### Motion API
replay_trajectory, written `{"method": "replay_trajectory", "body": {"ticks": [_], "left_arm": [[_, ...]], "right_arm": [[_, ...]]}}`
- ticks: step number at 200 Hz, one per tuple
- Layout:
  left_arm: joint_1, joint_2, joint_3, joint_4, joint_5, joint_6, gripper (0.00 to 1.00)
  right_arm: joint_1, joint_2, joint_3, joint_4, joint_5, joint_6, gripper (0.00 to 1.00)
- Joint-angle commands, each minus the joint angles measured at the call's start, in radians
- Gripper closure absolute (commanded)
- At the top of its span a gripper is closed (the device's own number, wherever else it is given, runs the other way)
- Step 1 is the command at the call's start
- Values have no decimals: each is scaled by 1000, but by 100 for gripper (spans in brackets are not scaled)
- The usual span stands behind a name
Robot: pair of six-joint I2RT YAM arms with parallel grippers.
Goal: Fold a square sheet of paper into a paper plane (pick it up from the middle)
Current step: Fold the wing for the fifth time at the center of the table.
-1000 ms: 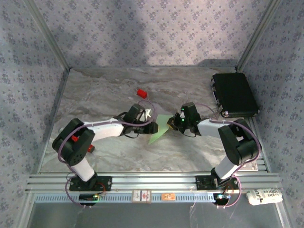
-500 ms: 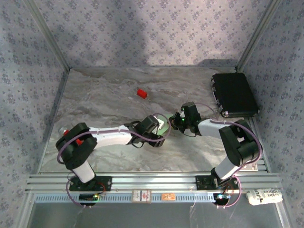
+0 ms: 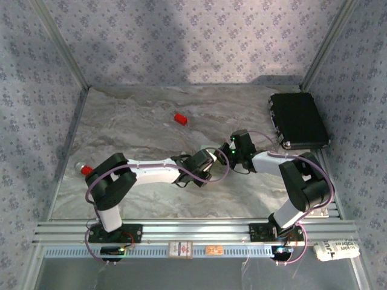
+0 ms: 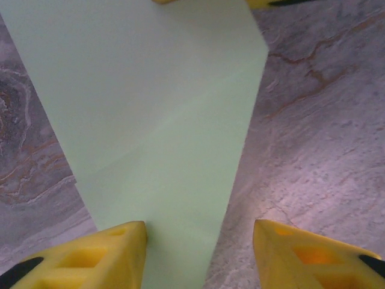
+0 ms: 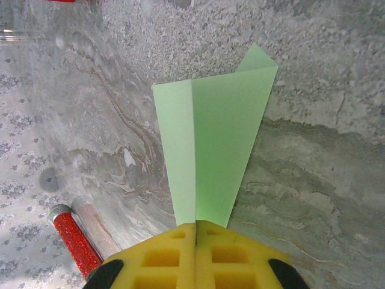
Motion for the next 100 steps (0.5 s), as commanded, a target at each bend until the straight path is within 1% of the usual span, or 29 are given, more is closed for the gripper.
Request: {"method": "replay_trajectory", "body": {"ticks": [1, 43, 100], "left_arm": [[-8, 13, 26, -42, -60, 11, 56], [-11, 16, 28, -39, -63, 9, 62], [-18, 24, 35, -48, -79, 24, 64]], "right_arm": [[-9, -26, 6, -7, 2, 13, 97], [-9, -31, 3, -9, 7, 13, 97], [-10, -33, 3, -5, 0, 14, 97]]}}
